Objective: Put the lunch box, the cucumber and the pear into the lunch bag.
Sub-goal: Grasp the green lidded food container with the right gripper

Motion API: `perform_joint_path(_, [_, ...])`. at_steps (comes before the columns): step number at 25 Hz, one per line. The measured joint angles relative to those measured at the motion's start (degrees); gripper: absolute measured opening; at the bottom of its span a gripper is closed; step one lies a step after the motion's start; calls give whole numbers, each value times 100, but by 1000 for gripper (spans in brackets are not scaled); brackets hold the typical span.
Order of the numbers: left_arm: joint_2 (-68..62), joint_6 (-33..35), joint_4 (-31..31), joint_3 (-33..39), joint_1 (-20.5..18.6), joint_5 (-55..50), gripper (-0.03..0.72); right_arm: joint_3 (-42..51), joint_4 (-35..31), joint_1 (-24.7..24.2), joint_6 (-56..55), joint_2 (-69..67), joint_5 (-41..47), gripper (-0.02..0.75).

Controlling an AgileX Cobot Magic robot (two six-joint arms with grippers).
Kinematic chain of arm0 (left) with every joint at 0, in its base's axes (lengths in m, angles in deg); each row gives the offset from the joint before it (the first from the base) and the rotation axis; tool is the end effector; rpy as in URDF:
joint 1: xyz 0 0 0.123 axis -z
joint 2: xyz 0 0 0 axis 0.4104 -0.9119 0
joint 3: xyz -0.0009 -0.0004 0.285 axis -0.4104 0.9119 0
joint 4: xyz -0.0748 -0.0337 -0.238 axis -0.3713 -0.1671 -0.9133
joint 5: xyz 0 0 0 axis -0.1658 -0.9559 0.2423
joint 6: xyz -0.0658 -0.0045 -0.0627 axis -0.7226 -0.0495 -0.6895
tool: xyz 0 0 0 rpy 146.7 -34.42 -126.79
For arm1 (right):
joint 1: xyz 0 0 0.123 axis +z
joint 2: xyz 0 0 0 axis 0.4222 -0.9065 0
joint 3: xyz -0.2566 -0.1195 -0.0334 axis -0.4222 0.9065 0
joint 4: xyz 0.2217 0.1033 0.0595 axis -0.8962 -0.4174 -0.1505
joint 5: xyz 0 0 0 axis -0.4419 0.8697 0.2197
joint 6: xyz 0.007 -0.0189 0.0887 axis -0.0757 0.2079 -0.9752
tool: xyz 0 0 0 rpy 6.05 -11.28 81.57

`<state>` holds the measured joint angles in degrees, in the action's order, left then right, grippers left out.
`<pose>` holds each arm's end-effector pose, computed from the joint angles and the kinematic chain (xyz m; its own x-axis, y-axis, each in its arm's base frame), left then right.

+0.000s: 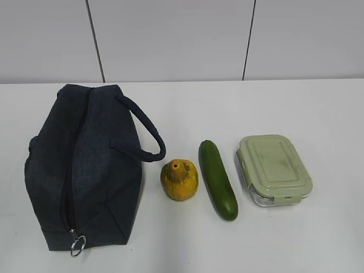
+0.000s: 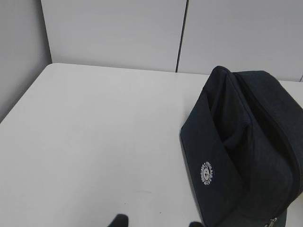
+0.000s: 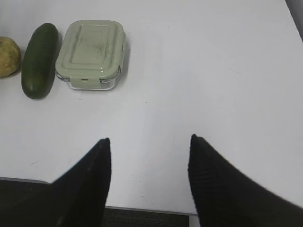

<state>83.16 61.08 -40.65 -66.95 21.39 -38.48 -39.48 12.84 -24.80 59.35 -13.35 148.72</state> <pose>-0.0124 -0.0065 0.2797 -0.4585 -0.0057 -0.8887 0.0157 0.9998 -0.0145 -0.0121 0.0000 0.2697 -0.5178 -0.0704 -0.8526 -0.0387 0.9975 -0.0588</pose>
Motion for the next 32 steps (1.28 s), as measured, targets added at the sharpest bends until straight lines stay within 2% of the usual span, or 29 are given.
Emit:
perform_joint_path(19, [0,0,0,0,0,0,246,0,0,0,-124,0,0,417])
perform_joint_path(27, [0,0,0,0,0,0,246,-458,-91,0,-512,-924,-249,417])
perform_joint_path(32, [0,0,0,0,0,0,246,-747,-663,0,-561,-1725,-594,424])
